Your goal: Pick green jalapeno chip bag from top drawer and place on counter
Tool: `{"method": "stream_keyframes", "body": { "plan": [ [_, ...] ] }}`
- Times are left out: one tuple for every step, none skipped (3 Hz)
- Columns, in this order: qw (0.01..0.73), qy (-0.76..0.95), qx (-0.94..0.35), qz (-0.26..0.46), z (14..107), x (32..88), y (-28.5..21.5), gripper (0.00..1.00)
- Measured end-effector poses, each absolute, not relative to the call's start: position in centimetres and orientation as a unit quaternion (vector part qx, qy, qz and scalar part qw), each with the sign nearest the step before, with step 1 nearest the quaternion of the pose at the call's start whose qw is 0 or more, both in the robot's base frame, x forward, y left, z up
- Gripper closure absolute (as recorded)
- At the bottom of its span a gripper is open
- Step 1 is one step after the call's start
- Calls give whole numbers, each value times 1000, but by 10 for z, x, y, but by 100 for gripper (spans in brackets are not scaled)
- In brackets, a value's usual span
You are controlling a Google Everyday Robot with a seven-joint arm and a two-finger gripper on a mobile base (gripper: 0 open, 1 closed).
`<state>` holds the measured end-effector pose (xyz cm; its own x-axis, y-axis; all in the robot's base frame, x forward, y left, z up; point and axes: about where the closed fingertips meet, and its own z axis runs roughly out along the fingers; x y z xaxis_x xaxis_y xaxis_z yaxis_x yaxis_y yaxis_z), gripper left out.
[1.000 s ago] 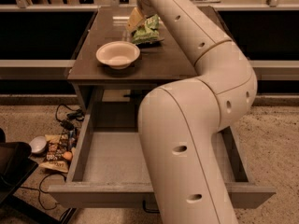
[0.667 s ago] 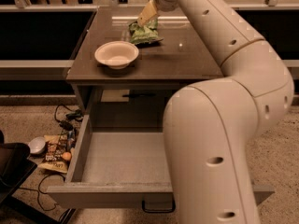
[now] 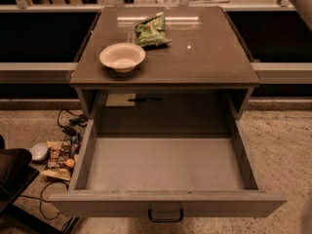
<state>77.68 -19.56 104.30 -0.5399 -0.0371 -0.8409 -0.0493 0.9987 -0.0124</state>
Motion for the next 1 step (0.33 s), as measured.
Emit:
{"method": "stream_keyframes", "body": {
  "plan": [
    [571,821,27,-10,1124,706,-239,0]
  ]
}}
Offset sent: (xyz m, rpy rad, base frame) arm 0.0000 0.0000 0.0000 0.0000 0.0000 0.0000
